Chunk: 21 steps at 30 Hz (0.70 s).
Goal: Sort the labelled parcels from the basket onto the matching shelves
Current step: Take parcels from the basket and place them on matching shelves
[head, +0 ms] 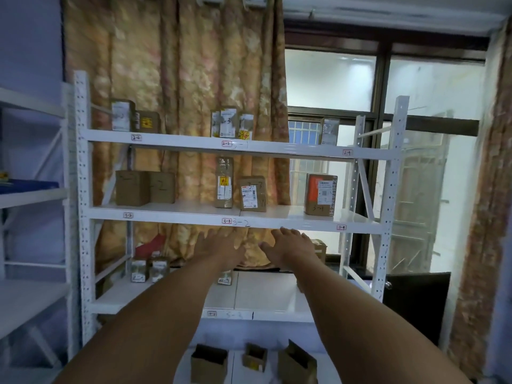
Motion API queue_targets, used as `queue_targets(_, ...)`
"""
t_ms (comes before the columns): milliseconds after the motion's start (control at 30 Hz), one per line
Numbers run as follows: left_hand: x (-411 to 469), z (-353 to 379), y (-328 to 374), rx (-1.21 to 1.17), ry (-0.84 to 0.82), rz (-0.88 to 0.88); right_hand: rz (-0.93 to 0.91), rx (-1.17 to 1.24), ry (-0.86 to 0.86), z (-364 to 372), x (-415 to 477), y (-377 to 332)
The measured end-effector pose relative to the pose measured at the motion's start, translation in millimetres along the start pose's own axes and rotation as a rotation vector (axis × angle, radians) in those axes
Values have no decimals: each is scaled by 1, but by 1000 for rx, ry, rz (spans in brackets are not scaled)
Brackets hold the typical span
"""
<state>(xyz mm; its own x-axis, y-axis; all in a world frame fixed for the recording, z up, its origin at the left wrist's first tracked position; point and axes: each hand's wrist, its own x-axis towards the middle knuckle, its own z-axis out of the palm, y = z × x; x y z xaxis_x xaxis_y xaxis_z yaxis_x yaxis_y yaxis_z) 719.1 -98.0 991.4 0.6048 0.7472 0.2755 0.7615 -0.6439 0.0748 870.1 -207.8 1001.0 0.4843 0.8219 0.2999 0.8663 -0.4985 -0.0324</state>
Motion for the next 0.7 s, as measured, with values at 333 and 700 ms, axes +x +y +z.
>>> queue_targets(333, -72, -38, -206, 34, 43, -143, -181, 43, -48, -5, -11, -213)
queue_targets(700, -266, -31, -502, 208, -29, -632, -651, 146, -204, 69, -83, -550)
